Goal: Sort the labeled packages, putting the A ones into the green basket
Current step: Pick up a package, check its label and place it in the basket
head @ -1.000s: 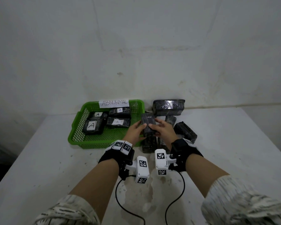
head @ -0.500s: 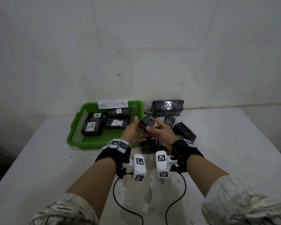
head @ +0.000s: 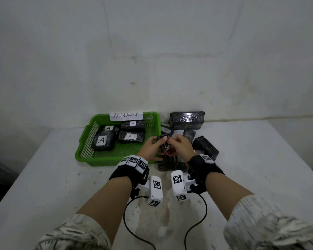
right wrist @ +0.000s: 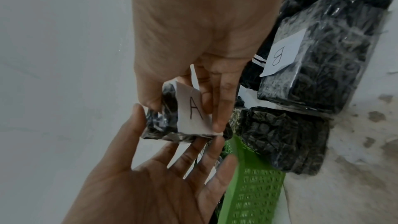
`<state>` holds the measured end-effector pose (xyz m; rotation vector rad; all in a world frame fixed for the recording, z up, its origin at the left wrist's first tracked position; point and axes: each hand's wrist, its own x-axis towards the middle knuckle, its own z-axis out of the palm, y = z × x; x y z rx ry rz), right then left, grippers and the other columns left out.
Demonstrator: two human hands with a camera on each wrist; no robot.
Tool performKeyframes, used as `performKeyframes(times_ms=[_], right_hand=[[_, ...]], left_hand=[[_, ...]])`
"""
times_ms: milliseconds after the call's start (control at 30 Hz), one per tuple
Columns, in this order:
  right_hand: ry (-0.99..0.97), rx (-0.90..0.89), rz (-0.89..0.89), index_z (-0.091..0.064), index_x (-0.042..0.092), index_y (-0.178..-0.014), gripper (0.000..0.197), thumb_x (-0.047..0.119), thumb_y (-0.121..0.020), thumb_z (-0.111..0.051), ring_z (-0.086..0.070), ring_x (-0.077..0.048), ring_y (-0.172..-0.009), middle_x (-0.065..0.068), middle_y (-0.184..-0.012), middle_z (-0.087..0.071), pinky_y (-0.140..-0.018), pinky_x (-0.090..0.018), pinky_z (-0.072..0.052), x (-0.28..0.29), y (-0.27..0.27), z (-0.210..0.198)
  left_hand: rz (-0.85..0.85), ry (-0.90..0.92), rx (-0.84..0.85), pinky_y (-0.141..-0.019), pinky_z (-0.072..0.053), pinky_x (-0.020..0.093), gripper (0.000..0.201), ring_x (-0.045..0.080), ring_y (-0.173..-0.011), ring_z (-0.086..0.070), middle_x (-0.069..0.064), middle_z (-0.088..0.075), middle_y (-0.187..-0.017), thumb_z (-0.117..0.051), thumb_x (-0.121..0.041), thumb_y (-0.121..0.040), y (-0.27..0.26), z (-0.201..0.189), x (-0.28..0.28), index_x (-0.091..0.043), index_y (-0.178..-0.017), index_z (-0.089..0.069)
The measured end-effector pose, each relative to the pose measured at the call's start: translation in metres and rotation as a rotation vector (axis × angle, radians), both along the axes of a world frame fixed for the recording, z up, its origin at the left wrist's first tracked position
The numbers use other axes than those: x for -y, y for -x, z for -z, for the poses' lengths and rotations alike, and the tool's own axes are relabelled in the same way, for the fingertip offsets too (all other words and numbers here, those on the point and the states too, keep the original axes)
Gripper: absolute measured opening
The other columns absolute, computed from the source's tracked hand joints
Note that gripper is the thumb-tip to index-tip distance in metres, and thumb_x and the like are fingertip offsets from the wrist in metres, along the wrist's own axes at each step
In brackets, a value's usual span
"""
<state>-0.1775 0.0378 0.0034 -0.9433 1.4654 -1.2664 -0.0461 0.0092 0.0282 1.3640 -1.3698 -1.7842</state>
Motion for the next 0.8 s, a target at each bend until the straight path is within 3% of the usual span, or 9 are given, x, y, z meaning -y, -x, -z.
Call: performKeyframes(times_ms=[167, 333, 433, 533, 567, 600, 667, 733, 800], right_hand=[[-0.009, 0.006, -0.076, -0.046, 0.012, -0.074, 0.022, 0.003, -0.091, -0.059, -0.062, -0.020, -0.068, -0.015, -0.082, -0.057, -0.056, -0.027, -0.057, 0.001, -0.002, -0.003], [-0.028, 0.044, -0.138, -0.052, 0.008, -0.092, 0.008, 0.008, -0.091, -0.061, -0.063, -0.018, -0.072, -0.009, -0.080, -0.063, -0.059, -0.023, -0.055, -0.002, -0.002, -0.006], [-0.010, -0.023, -0.128, -0.055, 0.007, -0.090, 0.016, 0.019, -0.090, -0.065, -0.065, -0.019, -0.065, -0.008, -0.075, -0.065, -0.061, -0.028, -0.056, -0.002, -0.002, -0.005], [0.019, -0.043, 0.019, -0.055, 0.005, -0.076, 0.035, 0.036, -0.090, -0.063, -0.055, -0.017, -0.048, -0.008, -0.060, -0.055, -0.050, -0.025, -0.047, 0.000, 0.000, -0.003], [0.015, -0.067, 0.096, -0.055, 0.006, -0.071, 0.041, 0.041, -0.090, -0.061, -0.050, -0.017, -0.048, -0.008, -0.058, -0.049, -0.051, -0.025, -0.043, 0.003, 0.002, -0.003], [-0.008, -0.111, 0.164, -0.052, 0.007, -0.064, 0.047, 0.044, -0.091, -0.058, -0.046, -0.017, -0.050, -0.008, -0.056, -0.045, -0.054, -0.027, -0.039, 0.005, 0.005, -0.004], [-0.090, -0.185, 0.238, -0.042, 0.008, -0.049, 0.059, 0.046, -0.094, -0.053, -0.045, -0.018, -0.048, -0.007, -0.048, -0.043, -0.056, -0.027, -0.037, 0.009, 0.012, -0.004], [-0.180, -0.113, 0.254, -0.041, 0.007, -0.047, 0.061, 0.043, -0.096, -0.050, -0.043, -0.014, -0.034, -0.002, -0.035, -0.042, -0.042, -0.022, -0.036, 0.011, 0.015, -0.003], [-0.250, 0.076, 0.255, -0.043, 0.009, -0.053, 0.053, 0.039, -0.096, -0.051, -0.035, -0.013, -0.025, 0.001, -0.031, -0.038, -0.034, -0.017, -0.029, 0.011, 0.014, -0.004]], left_hand=[[-0.040, 0.077, 0.073, -0.082, -0.051, 0.044, 0.021, 0.027, -0.098, -0.056, 0.010, -0.053, -0.115, -0.053, -0.023, -0.094, -0.001, 0.000, 0.002, -0.018, -0.111, -0.043], [-0.082, 0.070, 0.104, -0.080, -0.051, 0.044, 0.017, 0.029, -0.099, -0.054, 0.011, -0.050, -0.112, -0.049, -0.021, -0.094, -0.003, 0.000, 0.006, -0.016, -0.110, -0.044], [-0.086, 0.034, 0.102, -0.080, -0.050, 0.042, 0.024, 0.028, -0.095, -0.054, 0.010, -0.053, -0.107, -0.047, -0.028, -0.096, -0.005, 0.000, 0.008, -0.012, -0.113, -0.049], [-0.023, 0.147, 0.209, -0.066, -0.042, 0.029, 0.050, 0.028, -0.076, -0.053, 0.011, -0.058, -0.077, -0.036, -0.048, -0.096, -0.009, -0.007, 0.001, -0.008, -0.082, -0.062], [-0.003, 0.185, 0.248, -0.071, -0.044, 0.031, 0.057, 0.034, -0.082, -0.056, 0.018, -0.062, -0.081, -0.033, -0.050, -0.096, -0.010, -0.006, 0.000, -0.005, -0.082, -0.065], [0.014, 0.191, 0.258, -0.084, -0.045, 0.036, 0.060, 0.039, -0.097, -0.057, 0.025, -0.065, -0.099, -0.033, -0.050, -0.096, -0.011, -0.005, -0.001, 0.000, -0.096, -0.067], [0.061, 0.153, 0.201, -0.096, -0.042, 0.038, 0.053, 0.031, -0.118, -0.053, 0.018, -0.058, -0.127, -0.040, -0.046, -0.095, -0.012, -0.003, -0.002, -0.004, -0.120, -0.059], [0.079, 0.065, 0.070, -0.091, -0.046, 0.038, 0.043, 0.027, -0.117, -0.053, 0.015, -0.055, -0.130, -0.049, -0.036, -0.094, -0.010, -0.004, -0.003, -0.007, -0.126, -0.053], [0.041, -0.029, -0.063, -0.087, -0.049, 0.041, 0.044, 0.028, -0.113, -0.054, 0.017, -0.051, -0.134, -0.055, -0.023, -0.092, -0.006, -0.004, -0.003, -0.010, -0.133, -0.043]])
